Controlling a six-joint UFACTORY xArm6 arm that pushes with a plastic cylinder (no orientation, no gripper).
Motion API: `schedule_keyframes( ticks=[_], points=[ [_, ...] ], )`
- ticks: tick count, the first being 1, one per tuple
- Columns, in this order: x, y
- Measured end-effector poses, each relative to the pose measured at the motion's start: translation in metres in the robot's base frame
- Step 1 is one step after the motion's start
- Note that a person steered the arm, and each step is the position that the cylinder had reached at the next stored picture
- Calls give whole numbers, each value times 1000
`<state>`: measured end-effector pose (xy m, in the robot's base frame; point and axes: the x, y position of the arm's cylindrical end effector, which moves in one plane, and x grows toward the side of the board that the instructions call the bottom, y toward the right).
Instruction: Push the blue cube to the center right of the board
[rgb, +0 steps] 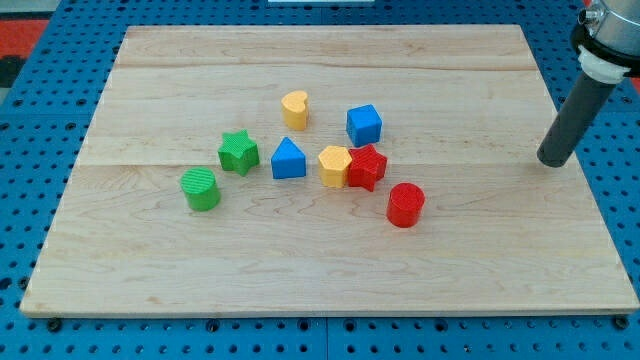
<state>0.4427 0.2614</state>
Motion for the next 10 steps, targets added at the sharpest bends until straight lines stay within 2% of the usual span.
schedule_keyframes(
  ticks=[3, 4, 5, 6, 7, 10],
  points=[
    [4, 1],
    [-13, 4],
    [-23, -32],
    [-22, -123],
    [-34, -129],
    [-33, -119]
  ],
)
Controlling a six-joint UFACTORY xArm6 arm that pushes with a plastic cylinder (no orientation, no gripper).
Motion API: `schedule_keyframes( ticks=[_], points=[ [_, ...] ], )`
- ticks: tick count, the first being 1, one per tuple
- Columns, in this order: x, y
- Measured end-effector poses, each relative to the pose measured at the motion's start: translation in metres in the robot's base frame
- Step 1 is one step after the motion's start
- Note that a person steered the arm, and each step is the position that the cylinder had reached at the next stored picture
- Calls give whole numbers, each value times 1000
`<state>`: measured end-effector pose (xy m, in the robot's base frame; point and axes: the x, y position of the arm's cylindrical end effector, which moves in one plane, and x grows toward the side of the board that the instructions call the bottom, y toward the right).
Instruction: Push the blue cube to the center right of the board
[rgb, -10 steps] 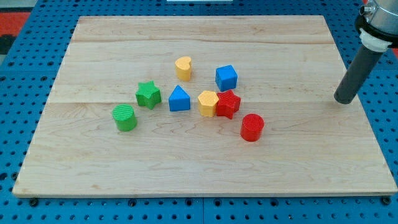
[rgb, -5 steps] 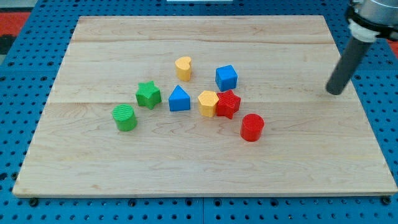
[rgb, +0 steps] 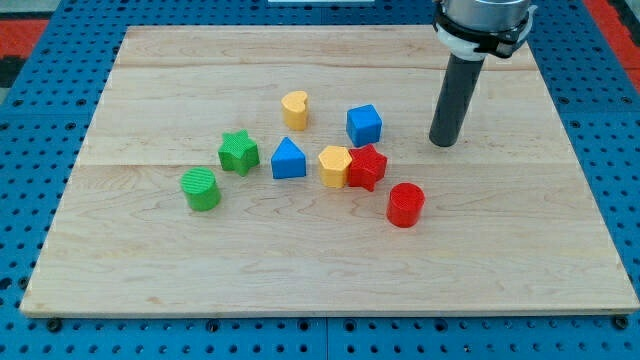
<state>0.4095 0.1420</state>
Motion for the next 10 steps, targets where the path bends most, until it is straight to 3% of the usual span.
schedule_keyframes(
  ticks=[4, 6, 7, 9, 10],
  points=[
    [0, -135],
    [-28, -69],
    [-51, -100],
    [-48, 35],
    [-60, 39]
  ],
)
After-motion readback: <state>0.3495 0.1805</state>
